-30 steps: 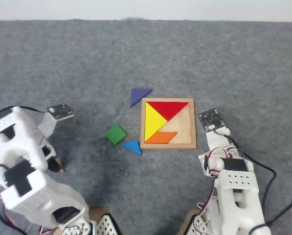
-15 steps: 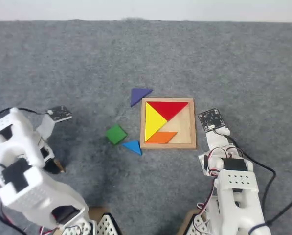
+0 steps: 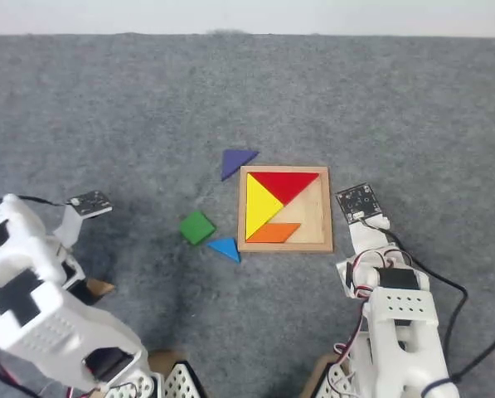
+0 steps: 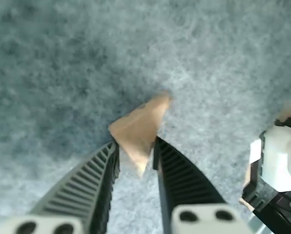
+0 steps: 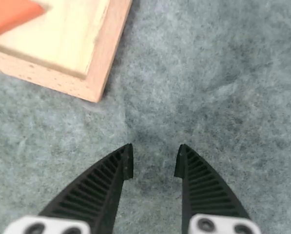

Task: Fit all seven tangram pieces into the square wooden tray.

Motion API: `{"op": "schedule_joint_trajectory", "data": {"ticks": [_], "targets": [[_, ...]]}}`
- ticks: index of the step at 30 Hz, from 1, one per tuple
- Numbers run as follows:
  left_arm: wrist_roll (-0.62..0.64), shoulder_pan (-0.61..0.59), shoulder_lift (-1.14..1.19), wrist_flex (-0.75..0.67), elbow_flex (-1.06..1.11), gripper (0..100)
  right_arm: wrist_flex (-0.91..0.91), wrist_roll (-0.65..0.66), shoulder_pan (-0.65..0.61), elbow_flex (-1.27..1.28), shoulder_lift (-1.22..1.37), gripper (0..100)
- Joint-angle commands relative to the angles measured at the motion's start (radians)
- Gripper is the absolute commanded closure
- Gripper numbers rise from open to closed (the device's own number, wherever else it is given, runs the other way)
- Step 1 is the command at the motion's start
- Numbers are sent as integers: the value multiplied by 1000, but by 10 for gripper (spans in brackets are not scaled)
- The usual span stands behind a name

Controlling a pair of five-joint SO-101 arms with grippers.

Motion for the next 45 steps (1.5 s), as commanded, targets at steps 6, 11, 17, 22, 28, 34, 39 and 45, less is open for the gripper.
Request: {"op": "schedule_joint_trajectory", "data": {"ticks": [6,11,17,22,28,34,39,45], "targets": [[103,72,-15,-120,-4,799,-25,14,-7,-5,-25,840],[106,144,-15,-143,-22,762,-25,14,-7,-5,-25,840],[127,117,-14,-296,51,806,-25,14,-7,-5,-25,840],[132,61,-38,-356,113,933,-25,14,-7,-5,-25,840],[132,34,-227,-344,209,985,-25,14,-7,-5,-25,840],[137,41,-528,-344,375,985,-25,14,-7,-5,-25,840],[244,71,-651,-279,398,973,-22,14,-7,-5,-25,840],[229,138,-592,-135,237,854,-21,14,-7,-5,-25,840]]}}
